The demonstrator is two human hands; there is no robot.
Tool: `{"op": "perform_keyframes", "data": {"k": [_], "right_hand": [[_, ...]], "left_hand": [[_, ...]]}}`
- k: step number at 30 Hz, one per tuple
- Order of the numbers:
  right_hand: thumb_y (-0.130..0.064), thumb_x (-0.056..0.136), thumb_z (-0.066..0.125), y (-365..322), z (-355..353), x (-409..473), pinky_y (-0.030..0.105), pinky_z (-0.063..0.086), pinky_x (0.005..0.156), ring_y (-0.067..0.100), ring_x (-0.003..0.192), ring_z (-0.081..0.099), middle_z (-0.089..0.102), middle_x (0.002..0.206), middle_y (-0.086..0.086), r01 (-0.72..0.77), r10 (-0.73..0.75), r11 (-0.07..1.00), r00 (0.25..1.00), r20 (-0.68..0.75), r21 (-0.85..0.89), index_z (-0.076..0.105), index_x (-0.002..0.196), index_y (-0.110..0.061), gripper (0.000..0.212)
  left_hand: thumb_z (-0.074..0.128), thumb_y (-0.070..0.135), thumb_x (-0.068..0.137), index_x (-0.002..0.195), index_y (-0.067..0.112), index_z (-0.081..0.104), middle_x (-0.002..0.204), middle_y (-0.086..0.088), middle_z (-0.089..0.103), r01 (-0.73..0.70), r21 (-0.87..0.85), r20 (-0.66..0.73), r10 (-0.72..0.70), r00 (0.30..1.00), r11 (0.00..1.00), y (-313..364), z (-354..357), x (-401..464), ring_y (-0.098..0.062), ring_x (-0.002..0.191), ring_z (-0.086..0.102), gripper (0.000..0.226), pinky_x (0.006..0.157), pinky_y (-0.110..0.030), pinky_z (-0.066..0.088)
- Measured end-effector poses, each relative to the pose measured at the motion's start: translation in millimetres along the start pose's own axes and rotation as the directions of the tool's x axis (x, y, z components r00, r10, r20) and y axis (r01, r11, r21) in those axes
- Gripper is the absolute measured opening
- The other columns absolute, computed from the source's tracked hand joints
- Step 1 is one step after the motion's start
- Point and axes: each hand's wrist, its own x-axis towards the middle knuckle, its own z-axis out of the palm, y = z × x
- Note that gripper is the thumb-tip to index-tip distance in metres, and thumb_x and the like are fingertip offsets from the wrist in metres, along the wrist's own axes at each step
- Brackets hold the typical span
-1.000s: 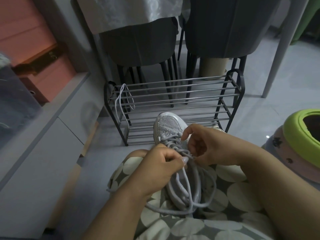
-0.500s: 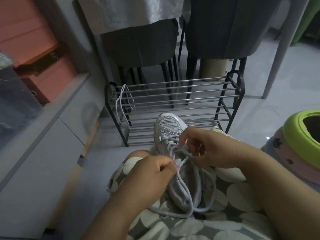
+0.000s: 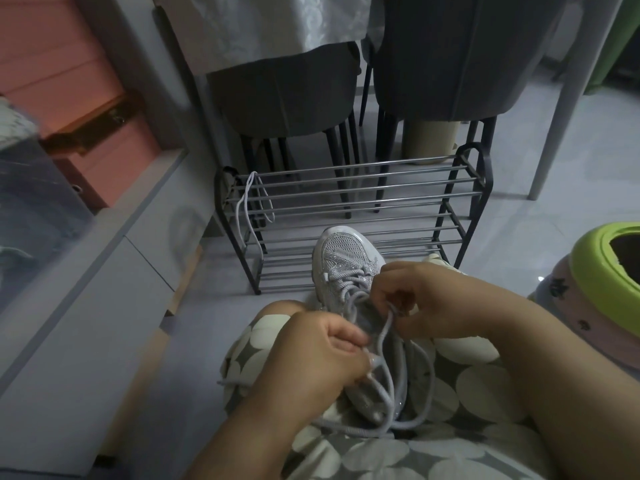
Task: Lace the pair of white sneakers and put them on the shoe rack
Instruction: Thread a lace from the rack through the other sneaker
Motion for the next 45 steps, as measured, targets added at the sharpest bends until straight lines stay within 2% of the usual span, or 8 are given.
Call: {"op": "perform_keyframes", "data": {"k": [4, 10, 17, 23, 32, 36, 39, 45], "right_hand": [[-0.019, 0.068, 0.069, 3, -5, -5, 0.041, 0.052, 0.069, 0.01, 0.074, 0.057, 0.055, 0.083, -0.016, 0.011, -0.01, 0.998, 1.0, -0.023, 0.061, 0.062, 0.077, -0.036, 0.021], [-0.012, 0.072, 0.075, 3, -5, -9, 0.034, 0.052, 0.067, 0.009, 0.074, 0.058, 0.055, 0.086, -0.021, 0.041, -0.038, 0.997, 0.998, -0.05, 0.063, 0.064, 0.078, -0.037, 0.028], [-0.014, 0.074, 0.076, -20, -12, -6, 0.02, 0.047, 0.059, 0.013, 0.07, 0.059, 0.062, 0.084, -0.009, 0.15, -0.133, 0.978, 0.984, -0.121, 0.146, 0.071, 0.079, -0.027, 0.015], [-0.009, 0.075, 0.077, -37, -24, 4, 0.017, 0.049, 0.053, 0.002, 0.056, 0.061, 0.068, 0.07, -0.005, 0.031, -0.021, 0.989, 0.997, -0.07, 0.145, 0.073, 0.078, -0.023, 0.014], [-0.01, 0.077, 0.075, -50, -26, 9, 0.016, 0.052, 0.052, 0.009, 0.054, 0.066, 0.071, 0.068, 0.004, -0.053, 0.065, 0.978, 0.996, -0.057, 0.202, 0.074, 0.082, -0.013, 0.006], [-0.015, 0.074, 0.072, -53, -30, -2, 0.021, 0.053, 0.051, 0.014, 0.054, 0.063, 0.067, 0.062, 0.005, -0.052, 0.119, 0.888, 0.986, -0.12, 0.457, 0.066, 0.083, -0.006, 0.014], [-0.025, 0.07, 0.069, -56, -32, -17, 0.024, 0.05, 0.049, 0.016, 0.054, 0.06, 0.063, 0.061, 0.001, -0.103, 0.143, 0.77, 0.99, -0.012, 0.63, 0.063, 0.087, -0.003, 0.028], [-0.026, 0.085, 0.068, -61, 1, -17, 0.018, 0.047, 0.053, 0.021, 0.059, 0.055, 0.062, 0.069, 0.014, -0.169, 0.116, 0.871, 0.983, 0.141, 0.461, 0.067, 0.088, -0.005, 0.021]], "left_hand": [[0.086, 0.005, 0.062, 0.073, 0.011, 0.076, 0.061, -0.005, 0.066, -0.034, -0.004, 0.154, 0.034, 0.987, 0.999, 13, -18, -10, -0.015, 0.058, 0.065, 0.016, 0.055, -0.021, 0.051], [0.079, 0.001, 0.063, 0.074, 0.007, 0.077, 0.065, -0.017, 0.068, -0.019, -0.135, 0.357, 0.067, 0.932, 0.991, 26, -41, -23, -0.017, 0.056, 0.064, 0.012, 0.054, -0.022, 0.053], [0.083, -0.001, 0.059, 0.077, 0.002, 0.071, 0.065, -0.018, 0.068, -0.03, -0.247, 0.217, 0.085, 0.972, 0.968, 32, -36, -19, -0.016, 0.052, 0.064, 0.022, 0.047, -0.019, 0.048], [0.075, 0.011, 0.055, 0.082, 0.006, 0.069, 0.068, -0.011, 0.066, -0.063, -0.283, 0.06, 0.084, 0.995, 0.957, 35, -24, -10, -0.011, 0.054, 0.057, 0.028, 0.044, -0.014, 0.04], [0.075, 0.012, 0.06, 0.087, 0.007, 0.06, 0.069, -0.009, 0.067, -0.039, -0.331, 0.015, 0.046, 0.999, 0.943, 41, -15, -15, -0.007, 0.044, 0.049, 0.032, 0.036, -0.014, 0.03], [0.07, -0.001, 0.071, 0.087, 0.008, 0.054, 0.064, -0.008, 0.066, -0.043, -0.437, 0.001, 0.048, 0.999, 0.898, 52, -16, -16, -0.008, 0.042, 0.048, 0.024, 0.037, -0.014, 0.035], [0.064, -0.006, 0.08, 0.084, 0.008, 0.052, 0.064, -0.01, 0.066, -0.028, -0.519, -0.002, 0.032, 0.999, 0.854, 60, -18, -14, -0.009, 0.043, 0.051, 0.019, 0.038, -0.014, 0.043], [0.067, 0.002, 0.061, 0.081, 0.008, 0.055, 0.065, -0.012, 0.068, 0.008, -0.608, 0.015, 0.002, 1.0, 0.794, 70, -18, -10, -0.007, 0.044, 0.054, 0.023, 0.039, -0.013, 0.045]]}}
